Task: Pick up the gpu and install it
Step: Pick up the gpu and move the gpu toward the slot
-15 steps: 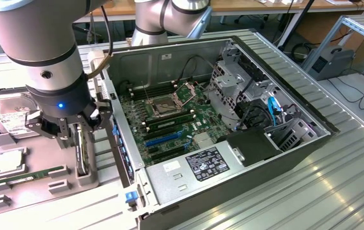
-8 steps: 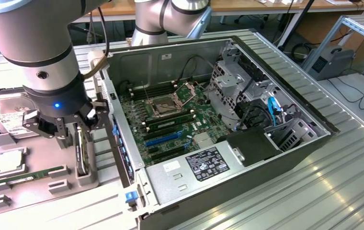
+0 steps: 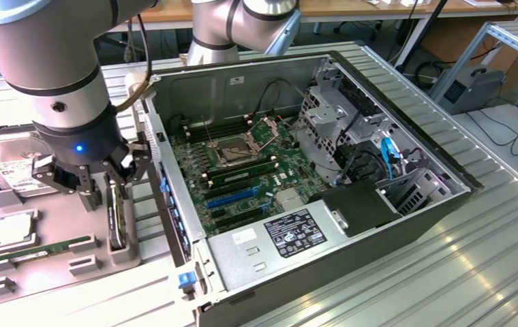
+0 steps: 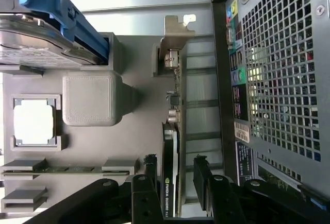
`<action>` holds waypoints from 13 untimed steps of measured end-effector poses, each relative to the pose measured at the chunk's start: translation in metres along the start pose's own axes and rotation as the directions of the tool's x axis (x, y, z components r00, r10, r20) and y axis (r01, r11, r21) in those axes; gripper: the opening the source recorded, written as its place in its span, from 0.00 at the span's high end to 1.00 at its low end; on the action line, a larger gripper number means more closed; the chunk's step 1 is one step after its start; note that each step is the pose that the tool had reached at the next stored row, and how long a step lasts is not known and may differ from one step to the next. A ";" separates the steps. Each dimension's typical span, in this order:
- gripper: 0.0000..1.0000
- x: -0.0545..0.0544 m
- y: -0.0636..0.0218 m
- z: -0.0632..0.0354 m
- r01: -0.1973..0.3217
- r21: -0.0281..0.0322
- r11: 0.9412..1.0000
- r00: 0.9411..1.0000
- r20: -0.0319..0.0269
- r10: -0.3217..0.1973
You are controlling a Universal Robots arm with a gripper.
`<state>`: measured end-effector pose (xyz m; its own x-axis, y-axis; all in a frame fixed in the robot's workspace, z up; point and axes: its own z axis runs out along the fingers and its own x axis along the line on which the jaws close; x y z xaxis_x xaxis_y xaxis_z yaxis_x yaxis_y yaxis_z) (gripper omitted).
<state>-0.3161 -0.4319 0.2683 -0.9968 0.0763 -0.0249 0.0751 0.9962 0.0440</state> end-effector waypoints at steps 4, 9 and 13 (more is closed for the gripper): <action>0.58 0.001 0.0031 0.0054 -0.001 0.000 1.000 1.000 0.000 0.001; 0.58 0.003 0.0086 0.0098 -0.002 0.000 1.000 1.000 0.000 0.002; 0.58 0.004 0.0138 0.0162 -0.002 0.000 1.000 1.000 0.000 0.002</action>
<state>-0.3183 -0.4172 0.2526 -0.9966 0.0784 -0.0248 0.0773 0.9960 0.0438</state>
